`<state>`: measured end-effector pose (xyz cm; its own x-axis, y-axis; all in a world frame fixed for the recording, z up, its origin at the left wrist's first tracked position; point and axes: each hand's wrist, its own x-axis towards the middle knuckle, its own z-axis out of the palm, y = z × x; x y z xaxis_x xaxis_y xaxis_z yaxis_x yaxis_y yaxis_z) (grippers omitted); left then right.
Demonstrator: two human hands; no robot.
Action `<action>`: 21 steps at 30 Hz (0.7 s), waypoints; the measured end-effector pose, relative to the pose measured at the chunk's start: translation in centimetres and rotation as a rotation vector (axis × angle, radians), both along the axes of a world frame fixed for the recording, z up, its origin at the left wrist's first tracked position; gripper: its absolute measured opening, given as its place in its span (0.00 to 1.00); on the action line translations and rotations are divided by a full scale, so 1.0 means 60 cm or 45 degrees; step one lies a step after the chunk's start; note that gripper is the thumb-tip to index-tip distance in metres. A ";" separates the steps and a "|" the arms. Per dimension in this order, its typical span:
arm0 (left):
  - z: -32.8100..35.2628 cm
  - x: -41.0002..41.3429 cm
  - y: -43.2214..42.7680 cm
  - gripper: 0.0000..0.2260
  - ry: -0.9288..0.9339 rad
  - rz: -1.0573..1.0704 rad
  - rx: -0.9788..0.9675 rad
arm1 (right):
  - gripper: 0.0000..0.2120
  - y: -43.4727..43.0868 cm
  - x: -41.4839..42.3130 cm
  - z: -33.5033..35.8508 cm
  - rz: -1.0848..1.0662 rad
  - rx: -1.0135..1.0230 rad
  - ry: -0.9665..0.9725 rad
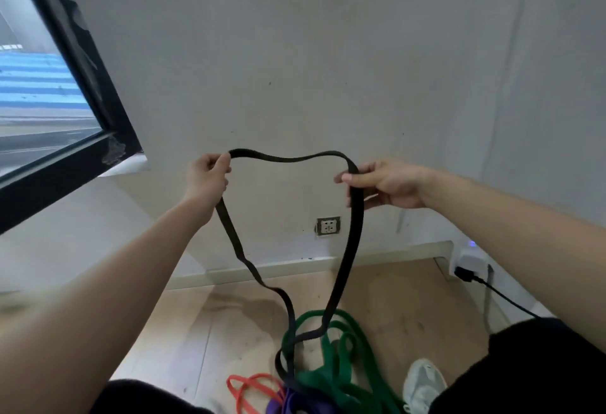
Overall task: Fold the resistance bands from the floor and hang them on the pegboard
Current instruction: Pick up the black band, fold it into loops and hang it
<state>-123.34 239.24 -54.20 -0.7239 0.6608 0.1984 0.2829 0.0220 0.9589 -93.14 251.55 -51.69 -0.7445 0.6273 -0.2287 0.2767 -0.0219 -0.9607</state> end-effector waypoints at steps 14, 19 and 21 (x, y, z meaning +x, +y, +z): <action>-0.146 -0.068 0.000 0.09 -0.003 -0.227 -0.498 | 0.11 0.095 -0.027 -0.118 0.075 0.311 -0.336; -0.147 -0.075 -0.026 0.05 0.161 -0.464 -0.676 | 0.06 0.084 -0.057 -0.112 0.073 0.662 -0.316; -0.149 -0.071 -0.040 0.05 0.337 -0.572 -0.833 | 0.05 0.075 -0.066 -0.094 0.052 0.838 -0.258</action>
